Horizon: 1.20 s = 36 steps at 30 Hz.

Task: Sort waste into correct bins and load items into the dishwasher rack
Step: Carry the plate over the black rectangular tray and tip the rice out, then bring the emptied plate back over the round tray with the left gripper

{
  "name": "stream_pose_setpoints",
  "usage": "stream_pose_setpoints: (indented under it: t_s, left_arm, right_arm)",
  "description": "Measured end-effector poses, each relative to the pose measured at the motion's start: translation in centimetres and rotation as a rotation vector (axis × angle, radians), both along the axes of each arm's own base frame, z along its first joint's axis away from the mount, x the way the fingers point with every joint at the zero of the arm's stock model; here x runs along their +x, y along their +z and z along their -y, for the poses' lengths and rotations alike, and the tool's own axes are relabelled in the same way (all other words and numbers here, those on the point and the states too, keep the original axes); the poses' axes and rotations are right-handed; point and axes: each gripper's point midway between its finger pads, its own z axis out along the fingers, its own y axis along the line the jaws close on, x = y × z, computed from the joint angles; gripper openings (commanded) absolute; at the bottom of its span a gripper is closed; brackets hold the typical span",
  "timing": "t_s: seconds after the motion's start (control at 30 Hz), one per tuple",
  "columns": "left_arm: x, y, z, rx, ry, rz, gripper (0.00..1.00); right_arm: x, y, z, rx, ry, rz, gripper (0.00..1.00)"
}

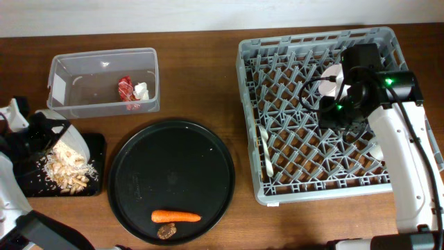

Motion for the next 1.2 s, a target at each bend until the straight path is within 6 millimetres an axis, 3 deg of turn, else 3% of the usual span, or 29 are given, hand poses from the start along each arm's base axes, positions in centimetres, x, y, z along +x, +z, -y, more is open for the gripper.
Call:
stream_pose_setpoints:
  t_s: [0.6,1.2]
  left_arm:
    - [-1.0,1.8,-2.2,-0.077,0.050,0.105,0.00]
    - [-1.2,2.7,-1.9,-0.122,0.030,0.157,0.00]
  right_arm:
    - [-0.2,0.0,0.0,0.000,0.000,-0.009,0.50]
    - [-0.4,-0.1,0.0,-0.001,0.000,-0.016,0.49]
